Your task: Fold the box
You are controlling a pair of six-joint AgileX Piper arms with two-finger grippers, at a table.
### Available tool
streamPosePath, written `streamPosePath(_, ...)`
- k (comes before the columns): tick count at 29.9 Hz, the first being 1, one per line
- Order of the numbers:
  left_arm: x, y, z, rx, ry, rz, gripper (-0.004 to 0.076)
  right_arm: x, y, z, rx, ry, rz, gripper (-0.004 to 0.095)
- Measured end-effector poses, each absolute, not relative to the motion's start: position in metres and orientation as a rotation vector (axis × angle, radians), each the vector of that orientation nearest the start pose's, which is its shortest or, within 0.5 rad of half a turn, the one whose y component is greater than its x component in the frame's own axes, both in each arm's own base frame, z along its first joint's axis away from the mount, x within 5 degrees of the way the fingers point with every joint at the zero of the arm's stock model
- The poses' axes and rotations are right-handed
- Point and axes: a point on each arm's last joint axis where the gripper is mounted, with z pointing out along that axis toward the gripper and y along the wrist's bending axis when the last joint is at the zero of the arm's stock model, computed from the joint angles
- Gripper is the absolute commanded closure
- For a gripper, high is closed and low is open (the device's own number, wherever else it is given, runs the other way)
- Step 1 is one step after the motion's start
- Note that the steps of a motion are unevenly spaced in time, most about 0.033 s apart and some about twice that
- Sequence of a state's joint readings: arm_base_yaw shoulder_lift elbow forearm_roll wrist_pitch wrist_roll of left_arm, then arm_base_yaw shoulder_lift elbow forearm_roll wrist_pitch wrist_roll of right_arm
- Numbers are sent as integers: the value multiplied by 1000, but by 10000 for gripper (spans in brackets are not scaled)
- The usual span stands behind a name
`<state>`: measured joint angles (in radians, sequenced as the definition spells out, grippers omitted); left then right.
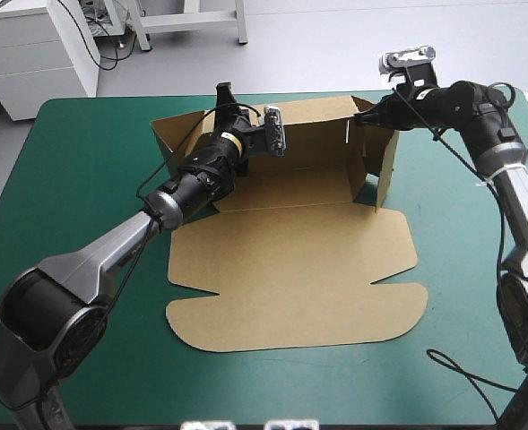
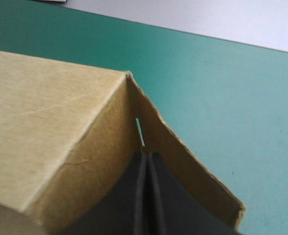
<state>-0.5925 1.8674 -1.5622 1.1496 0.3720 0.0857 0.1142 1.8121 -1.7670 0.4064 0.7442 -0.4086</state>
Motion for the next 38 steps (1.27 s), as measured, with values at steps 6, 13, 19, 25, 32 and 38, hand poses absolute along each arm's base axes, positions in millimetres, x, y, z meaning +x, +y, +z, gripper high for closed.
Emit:
streamPosePath(6,389,-226,317,1411,1413,732,731,435,74,337,-379,2249,315,908)
streamPosePath(13,389,-225,317,1411,1416,734,731,440,75,326,-377,2271,317,908)
streamPosePath(19,389,-225,317,1411,1416,734,731,440,75,326,-376,2269,317,908)
streamPosePath(25,389,-225,317,1411,1416,734,731,440,75,326,-376,2269,317,908)
streamPosePath(32,389,-226,317,1411,1415,734,731,439,75,326,-373,2280,324,908)
streamPosePath(38,389,-225,317,1411,1418,738,731,425,71,348,-407,2259,280,908)
